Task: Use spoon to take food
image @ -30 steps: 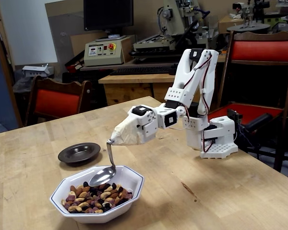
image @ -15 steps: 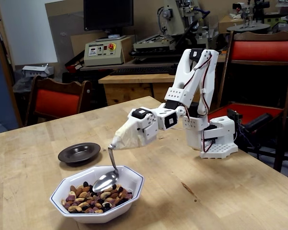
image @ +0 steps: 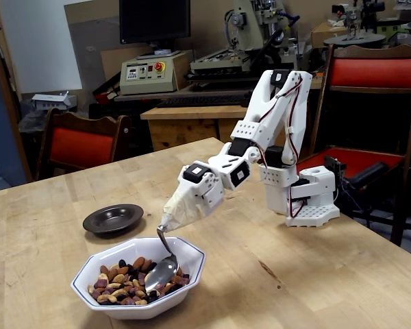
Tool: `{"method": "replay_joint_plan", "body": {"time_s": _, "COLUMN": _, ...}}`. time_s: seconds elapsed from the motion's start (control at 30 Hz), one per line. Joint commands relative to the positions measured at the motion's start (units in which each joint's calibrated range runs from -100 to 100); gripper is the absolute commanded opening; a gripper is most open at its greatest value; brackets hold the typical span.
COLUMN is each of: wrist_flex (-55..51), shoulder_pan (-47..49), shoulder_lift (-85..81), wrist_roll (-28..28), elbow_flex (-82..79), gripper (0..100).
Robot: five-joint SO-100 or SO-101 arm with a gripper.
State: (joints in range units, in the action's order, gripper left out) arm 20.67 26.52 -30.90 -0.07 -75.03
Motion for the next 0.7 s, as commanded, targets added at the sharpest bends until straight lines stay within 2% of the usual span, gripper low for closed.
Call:
{"method": "replay_joint_plan", "body": {"time_s": 0.0, "wrist_flex": -1.5, "shoulder_pan": 0.1, "shoulder_lift": -1.0, "wrist_roll": 0.2, "elbow_flex": 4.0, "gripper": 4}}
{"method": "replay_joint_plan", "body": {"time_s": 0.23, "wrist_flex": -4.9, "shoulder_pan": 0.1, "shoulder_lift": -1.1, "wrist_roll": 0.2, "elbow_flex": 4.1, "gripper": 4}}
{"method": "replay_joint_plan", "body": {"time_s": 0.67, "wrist_flex": -4.4, "shoulder_pan": 0.0, "shoulder_lift": -1.1, "wrist_roll": 0.3, "elbow_flex": 4.1, "gripper": 4}}
